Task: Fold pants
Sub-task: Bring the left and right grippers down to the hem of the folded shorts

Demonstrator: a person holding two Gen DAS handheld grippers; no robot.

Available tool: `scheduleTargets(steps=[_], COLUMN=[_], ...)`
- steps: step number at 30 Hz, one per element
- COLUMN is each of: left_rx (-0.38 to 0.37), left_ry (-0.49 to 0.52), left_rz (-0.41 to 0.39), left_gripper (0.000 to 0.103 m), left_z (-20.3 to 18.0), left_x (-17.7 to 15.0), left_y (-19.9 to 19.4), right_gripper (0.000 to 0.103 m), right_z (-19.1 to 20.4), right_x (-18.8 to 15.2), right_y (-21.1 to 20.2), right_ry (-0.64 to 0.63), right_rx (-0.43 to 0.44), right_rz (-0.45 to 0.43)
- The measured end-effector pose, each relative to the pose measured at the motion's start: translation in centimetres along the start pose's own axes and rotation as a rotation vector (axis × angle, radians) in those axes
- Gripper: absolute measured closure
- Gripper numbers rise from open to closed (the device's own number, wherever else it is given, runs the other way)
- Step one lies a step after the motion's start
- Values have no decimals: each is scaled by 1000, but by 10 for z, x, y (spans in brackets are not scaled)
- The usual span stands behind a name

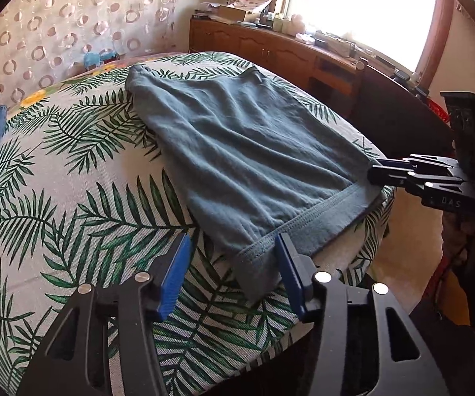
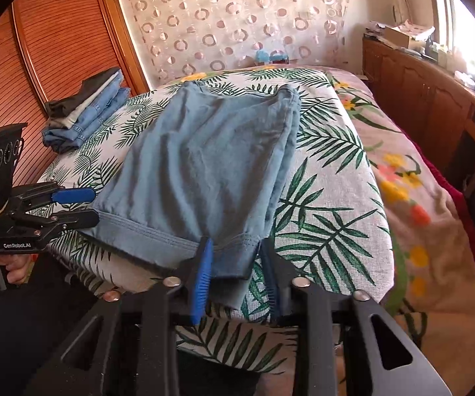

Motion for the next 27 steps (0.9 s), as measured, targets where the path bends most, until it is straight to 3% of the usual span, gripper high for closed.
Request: scheduleTargets(steps=[2,5,12,21,27], left_rx=[-21,-29,-35,-33,-32], left_ry=[-4,4,2,-17,-24], left_rz=[-5,-12,-26,7,8], left_gripper=[71,79,81,78,77], left_z=[-2,-5,-4,0,0], left_x=[0,1,2,-1,-3], left_y=[0,0,-8,2,3], right_gripper=[85,90,90,90,71], right_z=[2,5,13,7,3], right_x=[1,2,-4,-7,-6], right_y=[-1,-5,-12,-2,5], right_ry=[-2,-7,-58,-34,-7], right_rx=[4,21,5,-27,-59], right_rz=[-10,-22,-18,15,29])
Point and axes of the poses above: each gripper's, at about its wrist camera, not at the fingertips, and y roughly the way its jaws point, z to its left, x to its top, the point moved 6 cm from there along y, roughly the way its jaws point, and after that the axes turned 8 degrees about y, right-handed, at the moved point
